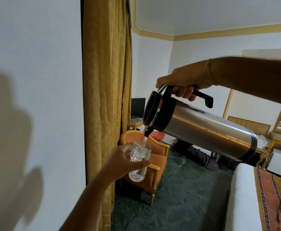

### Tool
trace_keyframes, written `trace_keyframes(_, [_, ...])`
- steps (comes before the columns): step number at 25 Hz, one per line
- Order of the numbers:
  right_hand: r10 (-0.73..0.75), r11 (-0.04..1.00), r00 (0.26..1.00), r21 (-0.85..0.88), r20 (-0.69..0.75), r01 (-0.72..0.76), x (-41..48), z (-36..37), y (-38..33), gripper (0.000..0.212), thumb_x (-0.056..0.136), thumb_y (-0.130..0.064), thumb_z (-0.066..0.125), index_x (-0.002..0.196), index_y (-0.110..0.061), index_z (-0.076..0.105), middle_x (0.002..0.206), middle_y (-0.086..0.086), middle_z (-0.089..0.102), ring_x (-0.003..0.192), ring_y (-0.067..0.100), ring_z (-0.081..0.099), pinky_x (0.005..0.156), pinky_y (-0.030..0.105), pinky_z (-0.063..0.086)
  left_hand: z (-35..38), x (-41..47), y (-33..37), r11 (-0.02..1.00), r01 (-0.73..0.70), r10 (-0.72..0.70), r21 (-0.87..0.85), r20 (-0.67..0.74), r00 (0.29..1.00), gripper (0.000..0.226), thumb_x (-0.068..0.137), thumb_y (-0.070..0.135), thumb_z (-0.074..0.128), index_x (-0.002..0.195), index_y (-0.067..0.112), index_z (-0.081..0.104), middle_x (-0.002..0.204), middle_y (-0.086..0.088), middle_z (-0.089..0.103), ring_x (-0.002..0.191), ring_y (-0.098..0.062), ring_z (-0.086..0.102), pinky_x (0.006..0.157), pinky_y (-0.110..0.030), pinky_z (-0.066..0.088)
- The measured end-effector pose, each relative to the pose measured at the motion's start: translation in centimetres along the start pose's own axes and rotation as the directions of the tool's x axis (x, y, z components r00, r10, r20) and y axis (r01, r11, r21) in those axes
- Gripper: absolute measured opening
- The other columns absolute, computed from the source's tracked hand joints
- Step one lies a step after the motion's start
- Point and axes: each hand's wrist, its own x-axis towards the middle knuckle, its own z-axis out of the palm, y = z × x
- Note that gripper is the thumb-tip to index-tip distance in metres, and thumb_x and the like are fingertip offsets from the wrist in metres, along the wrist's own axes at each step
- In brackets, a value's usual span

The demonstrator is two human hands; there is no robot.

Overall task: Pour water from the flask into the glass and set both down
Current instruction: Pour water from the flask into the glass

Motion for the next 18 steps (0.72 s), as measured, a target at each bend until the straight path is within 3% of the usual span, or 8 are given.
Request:
trace_keyframes(6, [-0.024, 0.991, 1.0, 0.132, 0.001, 0.024, 0.2, 0.4, 1.6, 0.064, 0.098, -0.058, 0.055, 0.048, -0.021, 0.041, 0.048, -0.003, 0.03, 0.04, 0.013, 0.025, 0.054, 0.026, 0.028, -0.3, 0.4, 0.2, 0.999, -0.026, 0.027, 0.037, -0.009, 1.0, 0.07, 0.063, 0.092, 0.079, 0.108, 0.038, 0.075, 0.089, 0.025, 0.085, 0.081, 0.004, 0.081, 0.071, -0.019, 0.066])
trace_keyframes(9, [-0.03, 0.981, 0.999, 0.191, 0.033, 0.023, 0.6, 1.1, 2.6, 0.067, 0.093, -0.065, 0.057, 0.044, -0.022, 0.043, 0.046, -0.004, 0.031, 0.039, 0.013, 0.025, 0.053, 0.026, 0.029, -0.6, 0.6, -0.4, 0.999, -0.017, 0.018, 0.042, -0.034, 0.999, 0.079, 0.062, 0.092, 0.08, 0.112, 0.031, 0.077, 0.098, 0.003, 0.089, 0.089, -0.015, 0.086, 0.083, -0.045, 0.073])
trace_keyframes(12, [-0.071, 0.963, 0.991, 0.267, 0.112, 0.039, 0.7, 1.9, 3.9, 0.064, 0.072, -0.076, 0.064, 0.044, -0.023, 0.042, 0.045, -0.005, 0.029, 0.039, 0.012, 0.023, 0.049, 0.025, 0.031, -0.7, 0.5, -0.5, 0.995, -0.006, 0.011, 0.095, -0.056, 0.998, 0.075, 0.06, 0.095, 0.078, 0.103, 0.034, 0.074, 0.089, -0.011, 0.085, 0.08, -0.039, 0.08, 0.073, -0.054, 0.069])
trace_keyframes(16, [-0.109, 0.904, 0.986, 0.426, 0.124, 0.047, 1.4, 3.7, 6.4, 0.07, 0.079, -0.078, 0.063, 0.049, -0.021, 0.036, 0.045, -0.005, 0.027, 0.041, 0.015, 0.019, 0.048, 0.026, 0.029, -0.9, 0.1, -0.3, 0.997, 0.034, -0.03, 0.066, -0.068, 0.997, 0.081, 0.059, 0.091, 0.082, 0.105, 0.024, 0.078, 0.091, -0.006, 0.086, 0.085, -0.03, 0.085, 0.08, -0.055, 0.071])
trace_keyframes(18, [-0.141, 0.857, 0.984, 0.512, 0.111, 0.066, 1.8, 5.3, 7.8, 0.074, 0.082, -0.081, 0.057, 0.049, -0.02, 0.033, 0.043, -0.005, 0.025, 0.041, 0.016, 0.018, 0.05, 0.027, 0.027, -0.8, -0.3, -0.5, 0.998, 0.053, -0.052, 0.018, -0.067, 0.996, 0.072, 0.063, 0.078, 0.091, 0.107, 0.023, 0.079, 0.094, -0.001, 0.088, 0.087, -0.021, 0.086, 0.083, -0.05, 0.073])
